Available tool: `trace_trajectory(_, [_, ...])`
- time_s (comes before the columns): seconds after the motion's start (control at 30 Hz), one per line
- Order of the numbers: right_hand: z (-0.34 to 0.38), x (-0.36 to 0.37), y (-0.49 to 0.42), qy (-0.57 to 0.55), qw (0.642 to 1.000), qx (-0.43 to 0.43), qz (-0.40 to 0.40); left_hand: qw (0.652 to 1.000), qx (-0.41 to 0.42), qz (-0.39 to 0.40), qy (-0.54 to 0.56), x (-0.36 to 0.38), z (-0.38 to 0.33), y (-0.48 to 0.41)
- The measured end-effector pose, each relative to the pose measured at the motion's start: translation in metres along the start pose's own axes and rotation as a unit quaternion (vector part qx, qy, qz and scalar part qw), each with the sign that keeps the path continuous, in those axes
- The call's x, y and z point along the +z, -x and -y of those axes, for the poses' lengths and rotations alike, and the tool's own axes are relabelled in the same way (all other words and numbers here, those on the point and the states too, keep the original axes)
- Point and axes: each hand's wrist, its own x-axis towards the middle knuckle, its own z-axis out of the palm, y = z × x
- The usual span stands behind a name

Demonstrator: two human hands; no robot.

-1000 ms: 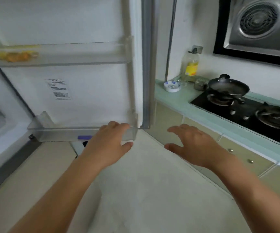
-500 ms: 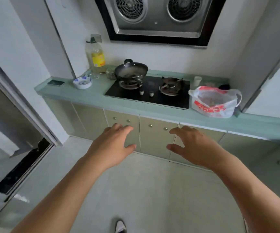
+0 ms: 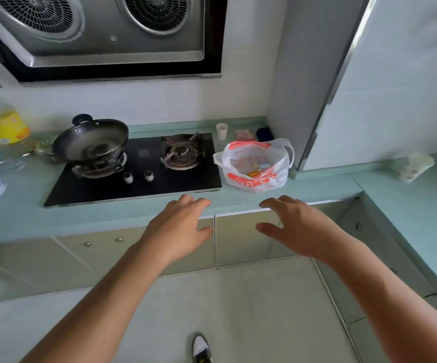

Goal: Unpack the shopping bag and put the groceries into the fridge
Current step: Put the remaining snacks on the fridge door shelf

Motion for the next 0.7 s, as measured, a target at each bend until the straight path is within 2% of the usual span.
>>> trace_trajectory(0.4, [-0.048, -0.002, -0.127, -0.027, 0.997, 0.071, -0.002, 0.994, 0.084, 0.063, -0.017, 0.002, 0.010, -0.170])
trace_trajectory(0.7, [-0.129, -0.002, -0.249, -0.025, 0.999, 0.034, 0.019, 0.994, 0.078, 0.073, -0.007, 0.026, -0.007, -0.293])
